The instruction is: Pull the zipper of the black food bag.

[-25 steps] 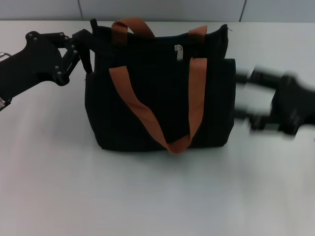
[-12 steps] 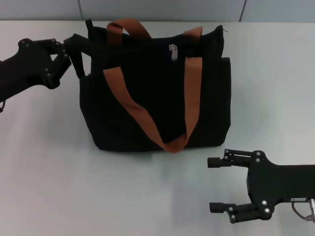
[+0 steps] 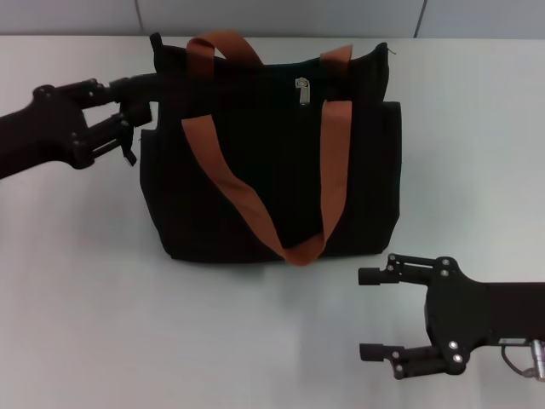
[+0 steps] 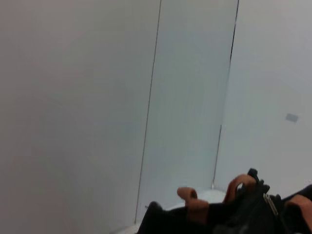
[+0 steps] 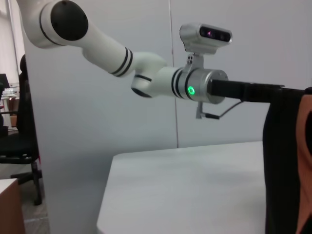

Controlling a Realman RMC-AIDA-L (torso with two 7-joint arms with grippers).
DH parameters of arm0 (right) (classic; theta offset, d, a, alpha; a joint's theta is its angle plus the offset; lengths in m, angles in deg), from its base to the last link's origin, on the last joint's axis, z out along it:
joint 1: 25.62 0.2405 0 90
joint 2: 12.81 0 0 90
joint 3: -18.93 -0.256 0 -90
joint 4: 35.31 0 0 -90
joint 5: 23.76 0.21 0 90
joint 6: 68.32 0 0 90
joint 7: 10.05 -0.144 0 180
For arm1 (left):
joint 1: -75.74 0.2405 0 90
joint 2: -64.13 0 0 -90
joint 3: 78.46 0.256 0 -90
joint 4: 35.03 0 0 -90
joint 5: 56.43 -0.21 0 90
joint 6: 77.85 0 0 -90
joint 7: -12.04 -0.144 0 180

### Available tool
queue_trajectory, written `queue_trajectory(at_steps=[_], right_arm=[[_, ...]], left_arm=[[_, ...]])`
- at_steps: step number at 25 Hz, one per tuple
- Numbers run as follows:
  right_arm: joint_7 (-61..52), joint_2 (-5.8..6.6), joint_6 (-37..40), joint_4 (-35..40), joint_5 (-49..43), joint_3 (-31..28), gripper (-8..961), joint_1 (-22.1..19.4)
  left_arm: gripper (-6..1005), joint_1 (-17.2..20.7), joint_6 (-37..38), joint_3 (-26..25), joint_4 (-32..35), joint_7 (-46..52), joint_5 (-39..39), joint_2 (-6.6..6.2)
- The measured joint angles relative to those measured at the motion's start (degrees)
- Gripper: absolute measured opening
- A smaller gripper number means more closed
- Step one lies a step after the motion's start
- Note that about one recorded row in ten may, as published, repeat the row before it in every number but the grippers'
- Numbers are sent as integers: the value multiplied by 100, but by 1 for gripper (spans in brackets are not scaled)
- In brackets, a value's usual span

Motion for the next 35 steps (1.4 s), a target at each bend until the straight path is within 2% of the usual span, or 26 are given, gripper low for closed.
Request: queue_trajectory(at_steps=[1,4,6,9,12,16,19,21,23,24,29,35], right_arm=[[1,-2,-44,-23,12,0,814,16],[3,-6,-137,-63,54,-2,813,43],[4,-11,-186,-95,78,-11,813,67],[9,-16,-268,-163,160,-20,813,102],[13,-17,-311,-197,280,-28,814,106],[14,-16,-294,-259,433,-31,814,107],[15,-14,-272,-307,449,-31,814,119],[17,-14,-280,-391,450,-21,813,151],[19,-13,-299,-456,451,-2,813,173],[19,-13,-310,-476,451,10,813,178],[19,-10,-344,-542,449,36,814,178],[19,-10,-478,-637,423,48,814,192]], left_arm=[[354,38,51,2,385,442,-195,-44],[445,58,200,0,710,831,-387,-104],[505,59,603,-54,978,1204,-508,-242],[648,18,1117,-179,1002,1286,-469,-334],[791,-16,1609,-262,987,1279,-454,-341],[798,4,2116,-197,922,890,-537,-182],[801,30,2168,-163,896,779,-576,-131],[801,175,2208,162,573,-15,-661,29],[801,175,2208,162,573,-15,-661,29],[801,297,2057,382,-56,-990,-797,117],[801,334,1708,391,-414,-1455,-1184,217],[801,344,1406,408,-479,-1601,-1578,359]])
